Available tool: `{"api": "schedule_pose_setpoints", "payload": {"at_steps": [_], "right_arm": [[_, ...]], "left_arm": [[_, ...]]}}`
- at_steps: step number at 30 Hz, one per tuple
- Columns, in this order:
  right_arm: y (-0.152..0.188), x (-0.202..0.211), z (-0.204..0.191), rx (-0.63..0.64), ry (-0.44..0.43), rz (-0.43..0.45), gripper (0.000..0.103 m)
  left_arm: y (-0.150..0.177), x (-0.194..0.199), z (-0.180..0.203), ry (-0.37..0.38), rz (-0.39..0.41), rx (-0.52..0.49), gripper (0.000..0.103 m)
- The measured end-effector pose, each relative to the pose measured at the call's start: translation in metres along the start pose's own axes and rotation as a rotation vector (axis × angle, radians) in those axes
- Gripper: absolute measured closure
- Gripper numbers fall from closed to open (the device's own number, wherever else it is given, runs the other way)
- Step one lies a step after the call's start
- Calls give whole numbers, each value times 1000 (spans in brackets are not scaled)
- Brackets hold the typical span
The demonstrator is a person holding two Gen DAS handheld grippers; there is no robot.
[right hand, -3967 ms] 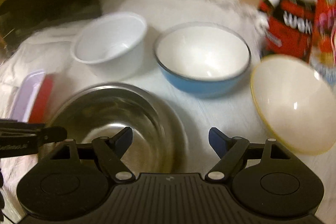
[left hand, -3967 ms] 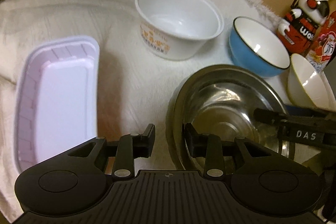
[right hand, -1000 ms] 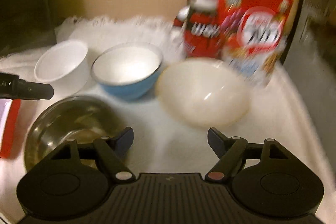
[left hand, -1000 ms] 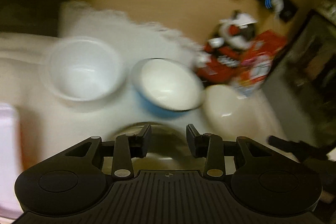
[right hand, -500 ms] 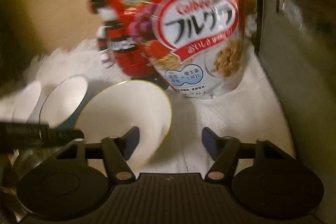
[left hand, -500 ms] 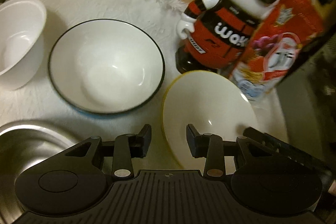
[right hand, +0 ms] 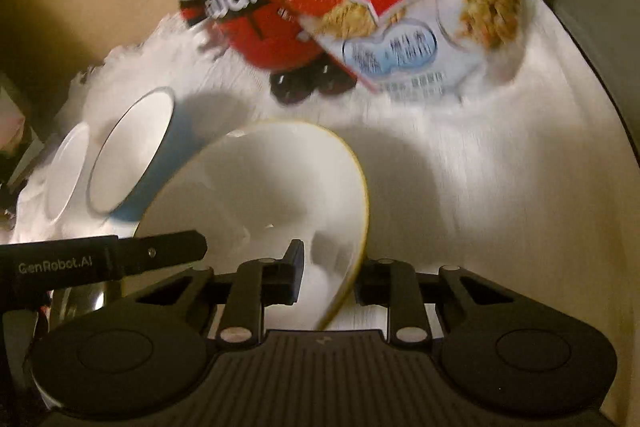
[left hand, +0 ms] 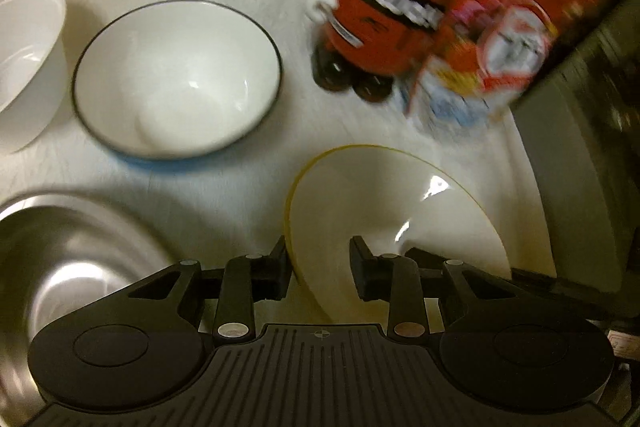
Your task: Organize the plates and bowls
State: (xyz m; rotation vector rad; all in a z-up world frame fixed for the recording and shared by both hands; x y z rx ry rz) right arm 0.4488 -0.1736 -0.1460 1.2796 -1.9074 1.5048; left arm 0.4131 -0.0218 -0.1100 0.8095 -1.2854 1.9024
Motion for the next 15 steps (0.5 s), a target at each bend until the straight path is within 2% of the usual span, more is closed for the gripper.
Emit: {"api": "schedule_pose_setpoints", "payload": {"at_steps": [4, 8, 13, 15], "right_arm": [[33, 30, -8, 49, 43, 19, 76], [59, 58, -4, 57, 66, 3, 76], [83, 61, 2, 22, 107, -35, 76], [86, 61, 2, 11, 110, -24, 75]], "left_arm": [[32, 19, 8, 6, -26, -72, 70], [60, 25, 4, 21, -112, -78, 72], [71, 31, 3, 35, -130, -107, 75], [72, 34, 2, 31, -122, -123, 77]]}}
Point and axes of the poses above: each gripper's, at about its wrist camera, not at the fingertips, and x roughly against the way its jaws point, z to its right, y to its underside, the point moved 4 cm from there along -x, roughly the way its jaws point, and after that the axes turned 5 degrees about z, right-handed, at the moved point
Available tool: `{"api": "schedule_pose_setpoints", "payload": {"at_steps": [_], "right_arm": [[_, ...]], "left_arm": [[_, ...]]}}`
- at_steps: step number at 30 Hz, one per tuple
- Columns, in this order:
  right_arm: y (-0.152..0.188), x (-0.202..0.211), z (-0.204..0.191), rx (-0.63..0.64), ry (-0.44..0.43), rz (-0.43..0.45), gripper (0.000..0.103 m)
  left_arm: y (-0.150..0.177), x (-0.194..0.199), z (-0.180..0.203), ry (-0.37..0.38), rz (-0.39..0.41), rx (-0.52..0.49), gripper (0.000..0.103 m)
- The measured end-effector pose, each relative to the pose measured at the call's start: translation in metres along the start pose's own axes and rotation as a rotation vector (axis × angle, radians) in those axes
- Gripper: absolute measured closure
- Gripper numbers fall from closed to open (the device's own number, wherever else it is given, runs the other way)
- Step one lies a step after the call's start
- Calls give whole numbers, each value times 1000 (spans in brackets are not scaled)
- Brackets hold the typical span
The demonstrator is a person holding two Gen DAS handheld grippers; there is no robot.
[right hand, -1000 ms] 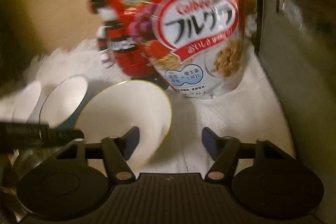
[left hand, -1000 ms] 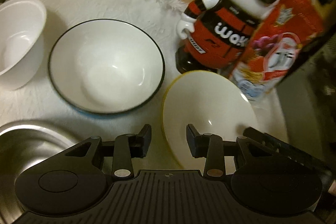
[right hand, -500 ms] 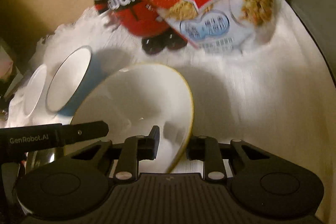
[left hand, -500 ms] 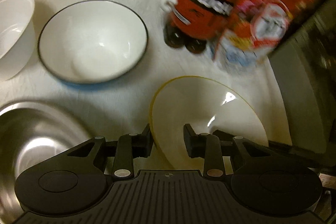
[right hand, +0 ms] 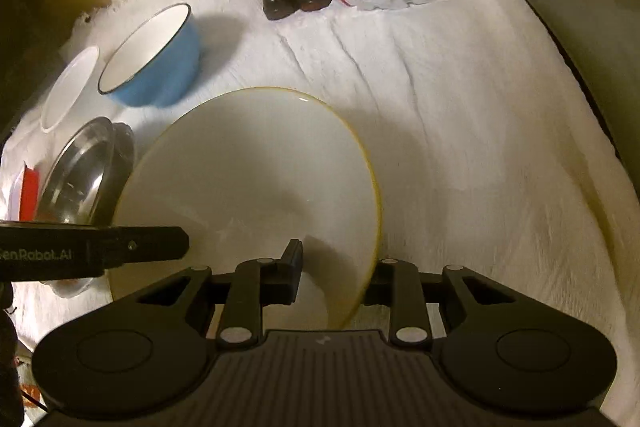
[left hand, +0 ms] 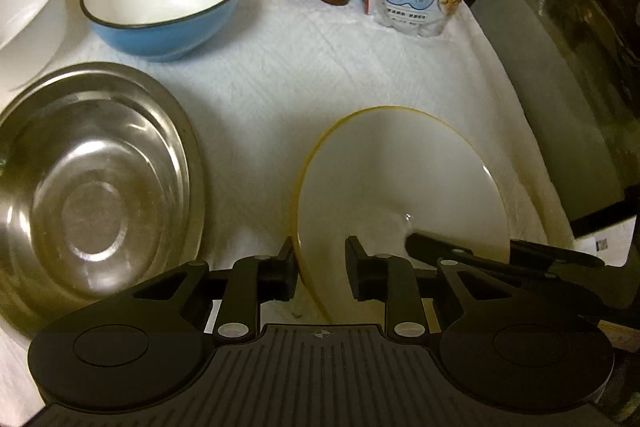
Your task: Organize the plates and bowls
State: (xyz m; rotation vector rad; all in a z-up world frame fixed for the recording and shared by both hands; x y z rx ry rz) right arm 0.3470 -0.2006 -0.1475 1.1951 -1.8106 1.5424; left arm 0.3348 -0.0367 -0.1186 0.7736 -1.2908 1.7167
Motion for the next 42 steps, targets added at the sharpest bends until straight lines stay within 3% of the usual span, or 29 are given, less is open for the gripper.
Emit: {"api": "schedule_pose_setpoints", "payload": {"at_steps": [13, 20, 24, 26, 30, 33, 42], "right_arm": [[-10, 12, -4, 34, 76, 51, 75], [-40, 34, -16, 158, 188, 169, 75], [-61, 43, -36, 233, 199, 219, 65], [-72, 42, -48, 241, 165, 221, 64], [-94, 31, -70, 234, 85, 174, 57], [-113, 16, -85, 220, 77, 135, 57], [-159, -26, -99, 185, 13, 86, 50]], "left_arm": [[-7, 27, -3, -42, 93, -72, 82], [-17, 42, -10, -61, 154, -85, 82], [-29, 51, -20, -65, 190, -79, 82], [-38, 55, -30, -42, 201, -51, 82], [-70, 60, -86, 56, 233, 172, 82], [-92, 57, -128, 36, 251, 308, 81], [-141, 23, -151, -80, 234, 304, 81]]}}
Point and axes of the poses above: each gripper's, at about its wrist camera, not at the fingertips, and x roughly against the way its jaws point, z to its right, y to its underside, the point moved 4 cm from there along -x, roughly the way its jaws point, and after that the axes turned 5 degrees about z, right-handed, at the moved point
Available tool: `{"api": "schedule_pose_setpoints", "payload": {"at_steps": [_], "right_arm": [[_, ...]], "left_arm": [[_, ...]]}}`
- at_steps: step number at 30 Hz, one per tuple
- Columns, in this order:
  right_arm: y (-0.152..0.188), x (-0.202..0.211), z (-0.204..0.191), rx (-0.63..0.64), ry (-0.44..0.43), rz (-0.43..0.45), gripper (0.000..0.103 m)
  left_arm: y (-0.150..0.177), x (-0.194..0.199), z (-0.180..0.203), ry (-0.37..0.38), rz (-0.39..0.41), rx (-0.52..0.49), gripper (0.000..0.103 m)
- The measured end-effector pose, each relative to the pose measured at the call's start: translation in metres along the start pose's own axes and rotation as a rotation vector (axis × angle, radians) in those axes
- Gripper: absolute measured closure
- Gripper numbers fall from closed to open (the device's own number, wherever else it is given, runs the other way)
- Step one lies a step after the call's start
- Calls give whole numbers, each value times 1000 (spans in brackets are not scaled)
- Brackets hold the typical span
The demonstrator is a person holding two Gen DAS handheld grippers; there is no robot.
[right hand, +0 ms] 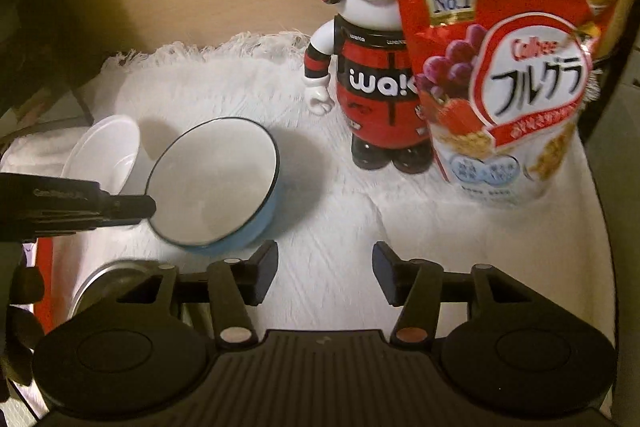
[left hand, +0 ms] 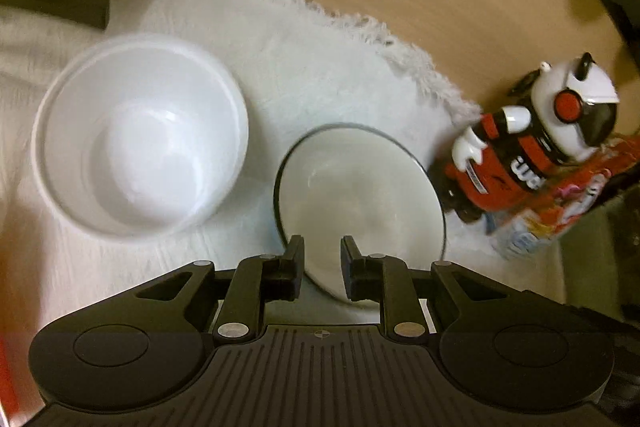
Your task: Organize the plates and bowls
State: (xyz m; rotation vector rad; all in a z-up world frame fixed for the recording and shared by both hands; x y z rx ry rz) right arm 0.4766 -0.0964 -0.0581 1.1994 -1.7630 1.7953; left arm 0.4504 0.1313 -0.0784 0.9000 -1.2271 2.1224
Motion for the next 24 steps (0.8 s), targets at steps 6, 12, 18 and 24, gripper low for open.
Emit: {"api": "schedule_pose_setpoints", "payload": {"at_steps": [6, 12, 18, 24], "right_arm": [[-21, -47, -7, -56, -56, -25, 50], [-27, -87, -15, -120, -69, -35, 50], [-25, -107, -11, -154, -76, -68, 54], [-21, -130, -25, -137, -107, -122, 64]], "left_arm": [[-3, -18, -3, -28, -38, -35, 81], [0, 13, -15, -60, 37, -13, 80], [0, -20, -24, -94, -63, -21, 78], [-4, -49, -18, -78, -85, -35, 71]]}}
Point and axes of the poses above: each gripper's, at about its wrist camera, not at the fingertips, and x roughly against the way its jaws point, z to its right, y to its underside, the point moved 4 cm from there along -x, roughly the way its jaws point, and after that the axes turned 5 degrees about z, right-handed, at the moved point
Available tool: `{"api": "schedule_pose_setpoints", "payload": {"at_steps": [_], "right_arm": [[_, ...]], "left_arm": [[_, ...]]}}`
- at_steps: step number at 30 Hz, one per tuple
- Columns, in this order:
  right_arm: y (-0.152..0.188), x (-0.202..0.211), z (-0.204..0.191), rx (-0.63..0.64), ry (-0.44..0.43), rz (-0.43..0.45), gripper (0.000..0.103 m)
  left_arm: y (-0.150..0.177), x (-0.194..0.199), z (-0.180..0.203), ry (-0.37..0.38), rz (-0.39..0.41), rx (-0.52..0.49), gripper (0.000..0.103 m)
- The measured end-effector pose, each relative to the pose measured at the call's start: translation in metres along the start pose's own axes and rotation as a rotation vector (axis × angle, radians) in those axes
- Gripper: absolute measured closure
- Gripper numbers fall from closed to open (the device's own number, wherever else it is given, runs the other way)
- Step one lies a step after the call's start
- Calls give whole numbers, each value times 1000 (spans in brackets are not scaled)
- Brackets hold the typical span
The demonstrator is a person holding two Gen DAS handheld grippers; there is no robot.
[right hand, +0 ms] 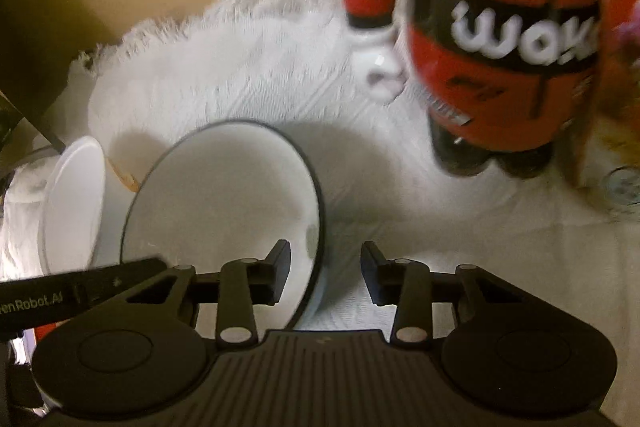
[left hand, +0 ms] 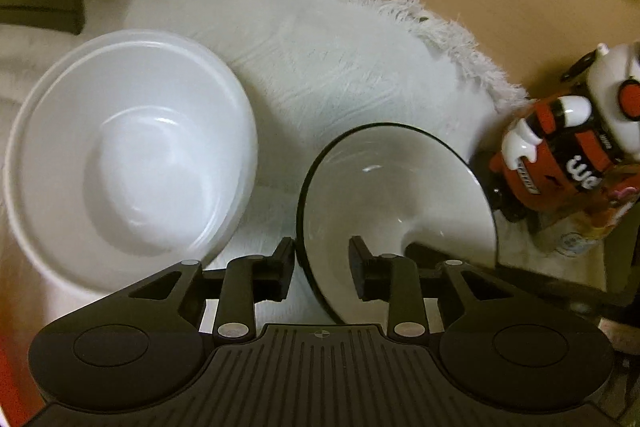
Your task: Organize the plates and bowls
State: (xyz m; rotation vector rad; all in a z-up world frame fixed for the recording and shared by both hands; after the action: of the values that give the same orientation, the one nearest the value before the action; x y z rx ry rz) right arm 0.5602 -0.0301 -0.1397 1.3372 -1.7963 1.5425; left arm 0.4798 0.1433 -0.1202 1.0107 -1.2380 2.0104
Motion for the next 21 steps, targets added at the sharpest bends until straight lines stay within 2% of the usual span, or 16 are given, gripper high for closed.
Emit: {"api": "schedule_pose_setpoints", "payload": {"at_steps": [3, 4, 8, 14, 21], "right_arm": [[4, -8, -2, -33, -50, -33, 73], [5, -5, -3, -35, -53, -30, 73], [9, 14, 5, -9, -19, -3, 73], [25, 53, 40, -34, 33, 8, 73], [35, 51, 71, -101, 30, -17, 74]], "left_arm": [[1, -1, 4, -4, -3, -25, 70], [3, 1, 7, 3, -6, -40, 70], [15, 4, 28, 65, -34, -82, 70], [35, -5, 57, 135, -95, -137, 73], [29, -29, 61, 186, -124, -79, 78]]}}
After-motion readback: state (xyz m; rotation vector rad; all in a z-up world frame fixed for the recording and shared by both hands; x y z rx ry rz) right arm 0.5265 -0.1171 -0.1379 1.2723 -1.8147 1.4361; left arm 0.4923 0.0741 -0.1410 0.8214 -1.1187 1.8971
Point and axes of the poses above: each gripper's, at about its wrist camera, not at the fingertips, and x roughly against the way its jaws point, z to its right, y to its underside, the point moved 4 cm from there along -x, roughly the way its jaws point, and after that the axes turned 5 degrees about z, right-handed, at the moved point
